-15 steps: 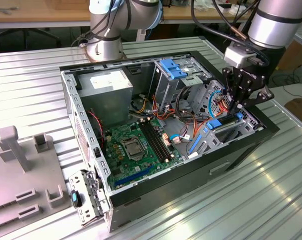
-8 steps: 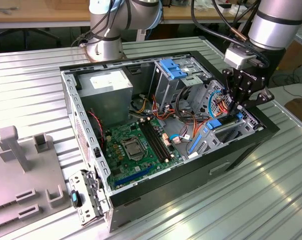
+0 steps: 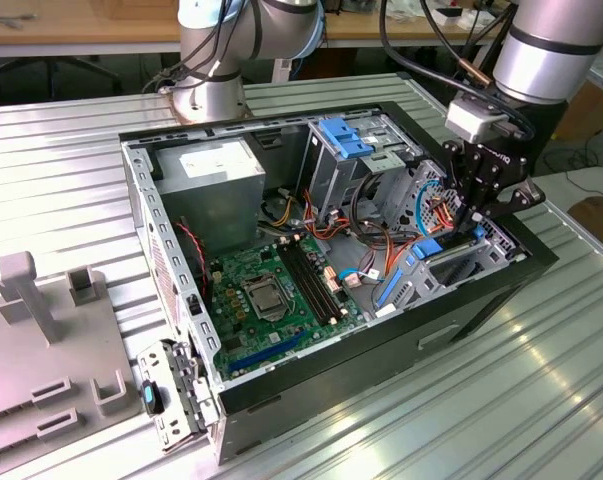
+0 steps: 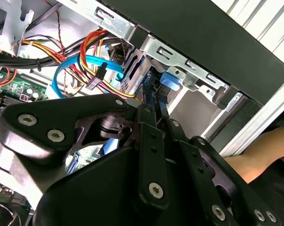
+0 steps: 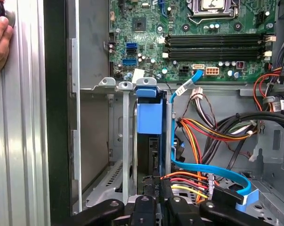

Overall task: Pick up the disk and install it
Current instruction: 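Insert the first disk wire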

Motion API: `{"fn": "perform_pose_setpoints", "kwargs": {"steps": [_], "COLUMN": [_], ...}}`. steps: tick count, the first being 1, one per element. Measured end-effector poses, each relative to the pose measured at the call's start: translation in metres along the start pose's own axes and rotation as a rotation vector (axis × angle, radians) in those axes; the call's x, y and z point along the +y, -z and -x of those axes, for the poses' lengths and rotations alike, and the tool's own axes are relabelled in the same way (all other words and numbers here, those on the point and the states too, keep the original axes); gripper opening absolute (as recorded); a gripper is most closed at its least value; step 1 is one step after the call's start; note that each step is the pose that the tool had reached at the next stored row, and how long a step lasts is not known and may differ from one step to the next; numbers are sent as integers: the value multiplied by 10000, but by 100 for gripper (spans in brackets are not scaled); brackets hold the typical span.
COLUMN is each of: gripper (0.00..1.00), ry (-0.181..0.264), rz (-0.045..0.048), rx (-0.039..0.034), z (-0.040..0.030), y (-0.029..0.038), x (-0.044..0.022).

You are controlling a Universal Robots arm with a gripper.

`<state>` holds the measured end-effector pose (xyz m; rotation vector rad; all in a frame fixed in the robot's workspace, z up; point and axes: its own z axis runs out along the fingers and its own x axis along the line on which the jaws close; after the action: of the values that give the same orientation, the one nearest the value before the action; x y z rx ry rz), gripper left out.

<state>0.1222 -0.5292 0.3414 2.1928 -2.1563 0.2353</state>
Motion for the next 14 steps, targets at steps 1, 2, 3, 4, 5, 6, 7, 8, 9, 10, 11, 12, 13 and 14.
{"fn": "perform_pose_setpoints", "kwargs": {"steps": [1,2,3,4,5,6,7,8,9,10,11,12,13,14], "gripper": [17,17,17,17,17,17,17,17,17,17,17,17,17,17], "ry": [0,0,0,-1,-1,0,-1,-2,-2,-4,-6,-9,-10,-11], "rz": [0,0,0,0,0,0,0,0,-1,-1,-1,-1,-1,-1], "rx": [0,1,1,-4,-5,-6,-12,-18,-27,-54,-82,-99,-104,-105], "z": [1,1,1,1,1,1,2,2,2,2,2,0,0,0], "y": [-2,-3,-5,-8,-9,-9,-11,-14,-19,-29,-38,-44,-47,-47], "x": [0,0,0,1,1,1,1,1,1,2,3,4,4,4]}}
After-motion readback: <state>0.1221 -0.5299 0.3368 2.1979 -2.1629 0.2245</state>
